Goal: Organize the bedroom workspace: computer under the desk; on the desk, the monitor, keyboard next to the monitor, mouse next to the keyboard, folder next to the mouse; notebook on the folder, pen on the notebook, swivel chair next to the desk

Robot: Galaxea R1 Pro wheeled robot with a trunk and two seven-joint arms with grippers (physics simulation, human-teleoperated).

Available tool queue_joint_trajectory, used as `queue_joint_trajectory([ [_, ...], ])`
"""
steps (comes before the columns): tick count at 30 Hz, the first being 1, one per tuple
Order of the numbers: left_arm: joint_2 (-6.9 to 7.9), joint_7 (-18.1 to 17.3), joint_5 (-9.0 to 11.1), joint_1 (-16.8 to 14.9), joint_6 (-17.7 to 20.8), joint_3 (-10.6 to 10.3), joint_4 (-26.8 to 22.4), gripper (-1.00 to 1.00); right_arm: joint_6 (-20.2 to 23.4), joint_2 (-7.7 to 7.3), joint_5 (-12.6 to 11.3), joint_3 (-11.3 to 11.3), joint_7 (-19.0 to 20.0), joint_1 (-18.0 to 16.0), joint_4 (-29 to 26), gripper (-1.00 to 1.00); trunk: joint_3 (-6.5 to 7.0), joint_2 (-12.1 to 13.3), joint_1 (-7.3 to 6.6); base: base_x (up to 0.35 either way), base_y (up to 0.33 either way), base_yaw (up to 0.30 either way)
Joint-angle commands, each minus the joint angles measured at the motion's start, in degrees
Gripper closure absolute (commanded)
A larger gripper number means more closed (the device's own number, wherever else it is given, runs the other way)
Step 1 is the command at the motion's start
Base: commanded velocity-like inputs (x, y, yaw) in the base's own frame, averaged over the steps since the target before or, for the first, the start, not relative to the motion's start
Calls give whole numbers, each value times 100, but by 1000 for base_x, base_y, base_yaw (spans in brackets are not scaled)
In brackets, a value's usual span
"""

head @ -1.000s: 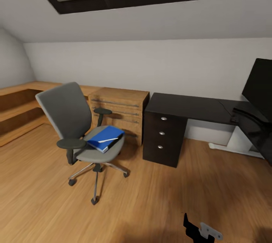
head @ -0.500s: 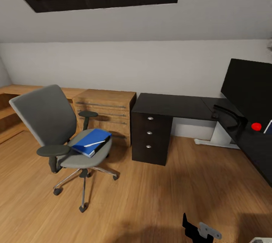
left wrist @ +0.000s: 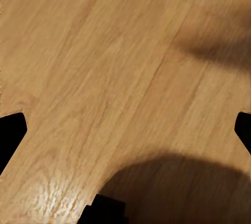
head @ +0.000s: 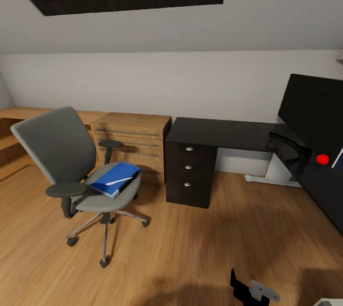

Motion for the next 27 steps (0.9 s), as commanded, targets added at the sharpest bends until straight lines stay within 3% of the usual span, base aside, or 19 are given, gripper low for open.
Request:
queue_joint_trajectory([
  [1,5,40,49,-4,-38,-44,60,-100,-27,1,5,-42,28,8,11,-100,-5,-2,-1,0,0,0],
  [3,7,37,37,-4,-689,-44,774,-100,-81,1,53,-39,31,271,4,-100,-5,-2,-1,0,0,0],
  [6,2,37,35,-4,-1223,-44,1151,-100,-248,-5,138,-43,29,474,3,-100,-5,-2,-1,0,0,0],
  [10,-15,36,40,-4,-1828,-44,1467,-100,-886,4,260,-40,44,928,7,-100,-5,-2,-1,0,0,0],
  [16,-21,39,45,-4,-2056,-37,1531,-100,-1282,57,466,-45,70,1385,15,-100,13,38,-23,0,0,0],
  [19,-20,42,48,-4,-2098,-36,1533,-100,-1294,64,480,-43,71,1427,16,-100,67,158,-89,0,0,0],
  [27,-230,68,38,-4,-2113,-41,1475,-100,-1172,102,507,-28,48,1360,-16,-100,66,157,-88,0,0,0],
])
